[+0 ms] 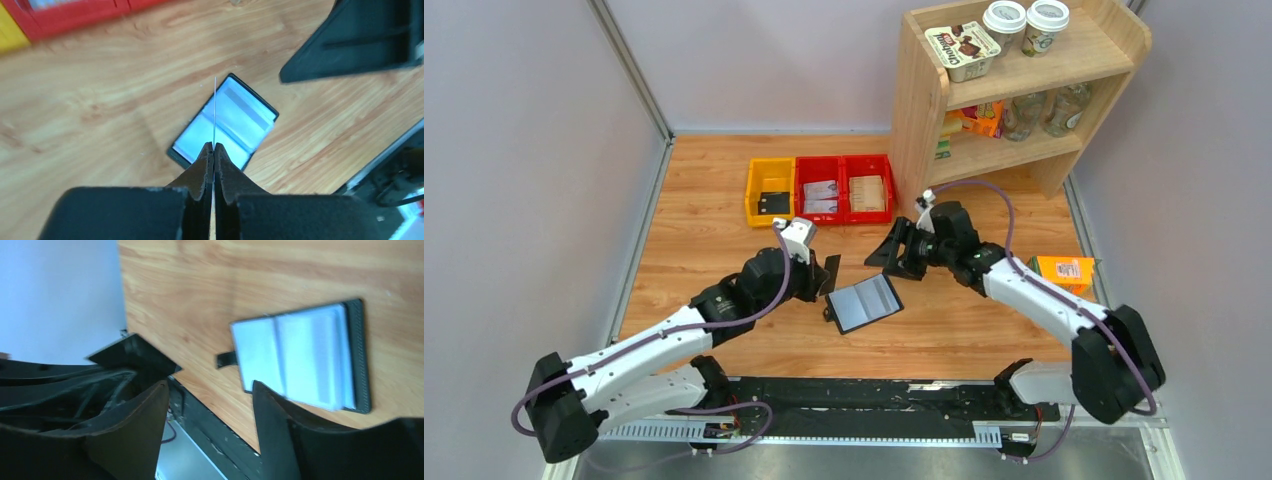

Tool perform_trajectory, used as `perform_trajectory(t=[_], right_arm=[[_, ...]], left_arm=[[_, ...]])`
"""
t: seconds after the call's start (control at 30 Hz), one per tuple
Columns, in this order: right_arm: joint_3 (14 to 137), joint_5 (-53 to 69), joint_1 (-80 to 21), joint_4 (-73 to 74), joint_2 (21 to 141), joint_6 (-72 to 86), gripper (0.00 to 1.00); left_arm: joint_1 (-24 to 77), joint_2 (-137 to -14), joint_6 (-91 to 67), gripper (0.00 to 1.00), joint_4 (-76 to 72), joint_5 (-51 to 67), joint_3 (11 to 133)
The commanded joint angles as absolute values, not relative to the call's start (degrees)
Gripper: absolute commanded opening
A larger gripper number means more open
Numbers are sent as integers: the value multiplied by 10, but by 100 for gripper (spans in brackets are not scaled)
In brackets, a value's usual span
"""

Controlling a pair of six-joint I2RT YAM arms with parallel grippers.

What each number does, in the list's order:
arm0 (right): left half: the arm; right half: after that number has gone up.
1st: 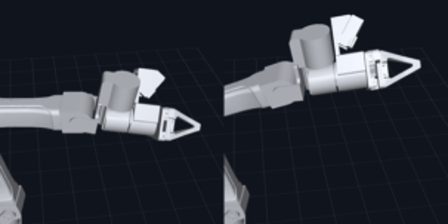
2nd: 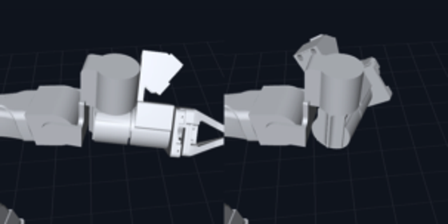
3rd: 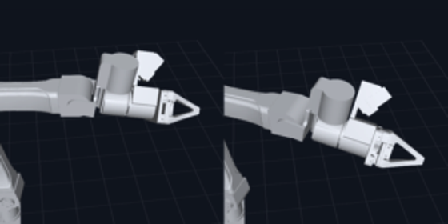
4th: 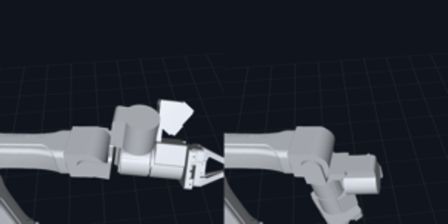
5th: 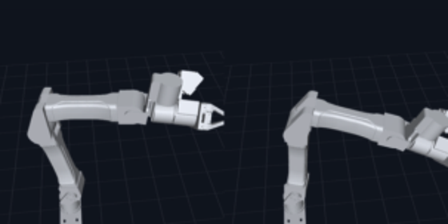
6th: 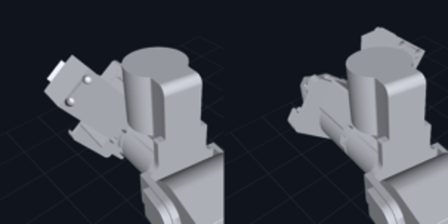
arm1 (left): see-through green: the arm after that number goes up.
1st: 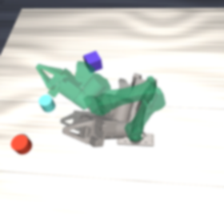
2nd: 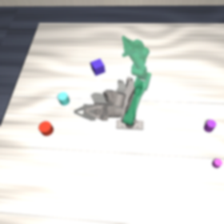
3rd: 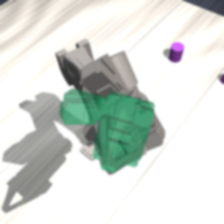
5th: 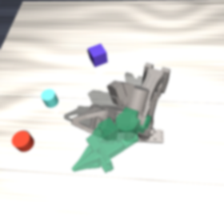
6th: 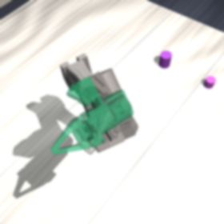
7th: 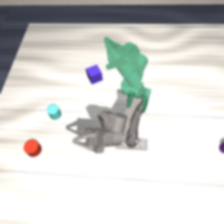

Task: Take the credit cards out of the card holder
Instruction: Remove the credit card from the card holder.

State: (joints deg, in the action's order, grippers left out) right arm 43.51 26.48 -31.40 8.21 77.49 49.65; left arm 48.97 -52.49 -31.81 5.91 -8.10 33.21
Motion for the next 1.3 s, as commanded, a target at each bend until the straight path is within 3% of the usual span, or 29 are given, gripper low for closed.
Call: perform_trajectory(t=[0.0, 0.1, 0.33, 0.63, 0.83, 1.07, 1.2, 1.27], right_arm=[[500, 241, -313, 142, 695, 505, 69], [522, 235, -312, 158, 658, 532, 76], [537, 240, -318, 149, 621, 591, 79], [518, 245, -351, 110, 627, 638, 77], [508, 246, -368, 64, 641, 664, 69], [506, 245, -374, 34, 665, 690, 40], [507, 250, -374, 19, 677, 697, 6], [505, 247, -374, 18, 677, 695, 0]], left_arm=[[540, -519, -123, 0, 167, -204, 410], [610, -533, -33, 0, 179, -279, 453], [751, -584, 214, 0, 75, -458, 473], [785, -625, 359, 0, -61, -484, 468], [793, -639, 378, 0, -75, -472, 469], [804, -644, 374, 0, -80, -475, 464], [804, -637, 359, 0, -78, -480, 458], [804, -627, 344, 0, -71, -485, 454]])
